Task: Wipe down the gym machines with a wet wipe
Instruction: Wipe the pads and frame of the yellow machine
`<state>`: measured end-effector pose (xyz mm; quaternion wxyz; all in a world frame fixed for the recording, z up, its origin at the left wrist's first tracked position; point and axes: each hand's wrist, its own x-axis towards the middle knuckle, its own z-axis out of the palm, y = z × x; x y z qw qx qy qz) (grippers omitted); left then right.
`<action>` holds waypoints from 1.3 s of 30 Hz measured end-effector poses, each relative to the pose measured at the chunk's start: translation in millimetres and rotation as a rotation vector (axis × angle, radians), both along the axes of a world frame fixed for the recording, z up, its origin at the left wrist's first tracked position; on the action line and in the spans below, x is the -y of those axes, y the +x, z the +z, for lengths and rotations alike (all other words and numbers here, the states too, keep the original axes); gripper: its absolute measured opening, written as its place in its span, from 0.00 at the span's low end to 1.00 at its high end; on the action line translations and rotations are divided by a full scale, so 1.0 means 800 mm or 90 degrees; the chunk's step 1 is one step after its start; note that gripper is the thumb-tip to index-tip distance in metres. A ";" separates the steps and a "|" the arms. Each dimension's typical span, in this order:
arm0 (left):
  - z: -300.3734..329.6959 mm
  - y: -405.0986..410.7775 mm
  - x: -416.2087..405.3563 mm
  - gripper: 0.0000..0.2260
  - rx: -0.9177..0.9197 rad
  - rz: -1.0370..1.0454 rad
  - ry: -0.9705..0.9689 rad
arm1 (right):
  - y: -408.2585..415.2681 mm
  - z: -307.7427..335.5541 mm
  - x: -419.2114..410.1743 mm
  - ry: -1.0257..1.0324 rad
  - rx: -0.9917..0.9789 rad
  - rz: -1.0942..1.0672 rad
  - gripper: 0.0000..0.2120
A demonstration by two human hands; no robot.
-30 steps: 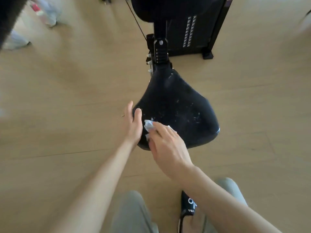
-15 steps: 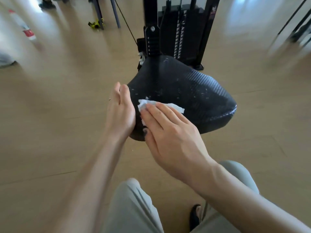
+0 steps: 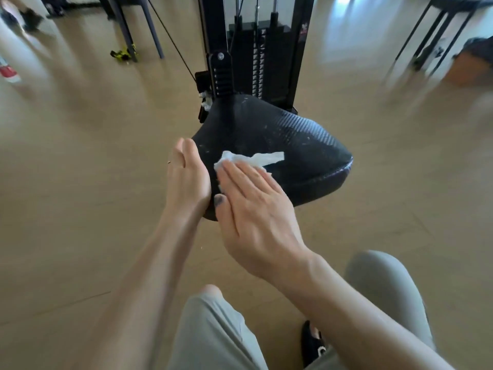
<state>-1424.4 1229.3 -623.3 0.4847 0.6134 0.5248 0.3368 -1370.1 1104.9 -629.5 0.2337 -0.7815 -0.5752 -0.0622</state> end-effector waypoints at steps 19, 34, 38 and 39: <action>-0.002 0.003 0.001 0.23 0.004 0.048 0.020 | -0.004 -0.009 0.018 0.073 -0.004 -0.001 0.22; 0.000 0.004 0.005 0.23 0.018 0.057 0.007 | 0.132 0.033 0.028 -0.184 -0.199 -0.282 0.25; 0.004 0.004 0.010 0.19 0.064 0.057 -0.040 | 0.114 0.035 0.006 -0.223 -0.129 -0.236 0.27; 0.005 0.004 0.010 0.17 0.085 0.069 -0.056 | 0.096 0.035 -0.003 -0.204 -0.113 -0.186 0.27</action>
